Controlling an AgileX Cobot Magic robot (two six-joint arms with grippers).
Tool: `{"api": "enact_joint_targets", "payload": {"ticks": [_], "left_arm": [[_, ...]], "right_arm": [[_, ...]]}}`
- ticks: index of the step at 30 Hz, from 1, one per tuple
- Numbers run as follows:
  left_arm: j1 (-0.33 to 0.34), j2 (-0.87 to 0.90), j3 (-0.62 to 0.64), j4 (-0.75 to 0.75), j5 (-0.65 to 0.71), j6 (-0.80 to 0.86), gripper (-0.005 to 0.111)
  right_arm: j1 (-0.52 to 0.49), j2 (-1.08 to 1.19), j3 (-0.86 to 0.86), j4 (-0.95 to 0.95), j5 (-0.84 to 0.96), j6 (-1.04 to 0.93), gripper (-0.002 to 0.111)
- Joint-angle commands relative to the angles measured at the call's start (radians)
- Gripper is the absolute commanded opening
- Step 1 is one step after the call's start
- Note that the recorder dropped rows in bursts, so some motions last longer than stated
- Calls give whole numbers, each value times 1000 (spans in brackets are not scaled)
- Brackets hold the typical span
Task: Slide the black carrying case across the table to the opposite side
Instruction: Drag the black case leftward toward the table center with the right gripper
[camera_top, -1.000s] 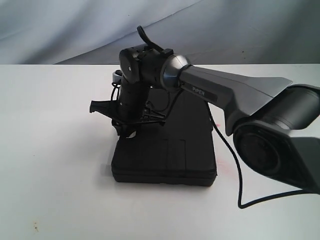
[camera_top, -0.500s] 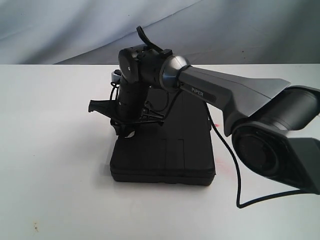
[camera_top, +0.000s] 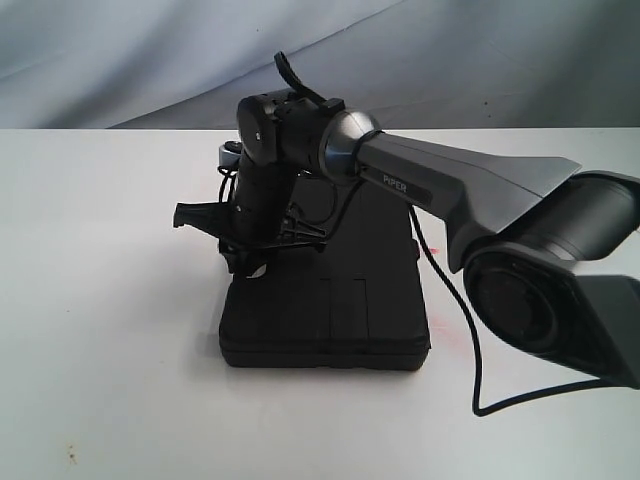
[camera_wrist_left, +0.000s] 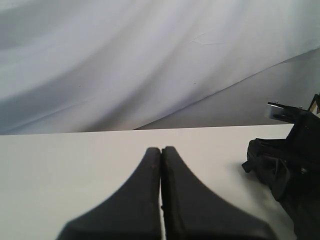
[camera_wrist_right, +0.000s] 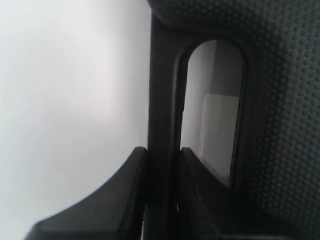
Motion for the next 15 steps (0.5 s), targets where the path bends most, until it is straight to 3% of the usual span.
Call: {"api": "enact_joint_targets", "payload": {"ticks": [1,4,10,13,15], "left_arm": [[-5,-4,4,1,-5,0,0],[-5,-4,4,1,-5,0,0],[-5,-4,4,1,-5,0,0],[-5,-4,4,1,-5,0,0],[-5,-4,4,1,-5,0,0]], "right_arm": [[10,-10,4,16,13,-25,1],[10,-10,4,22,13,-25,12],[10,-10,4,19,5,2,50],[10,-10,4,19,4,18,61],[10,-13,4,21,9,20,62]]}}
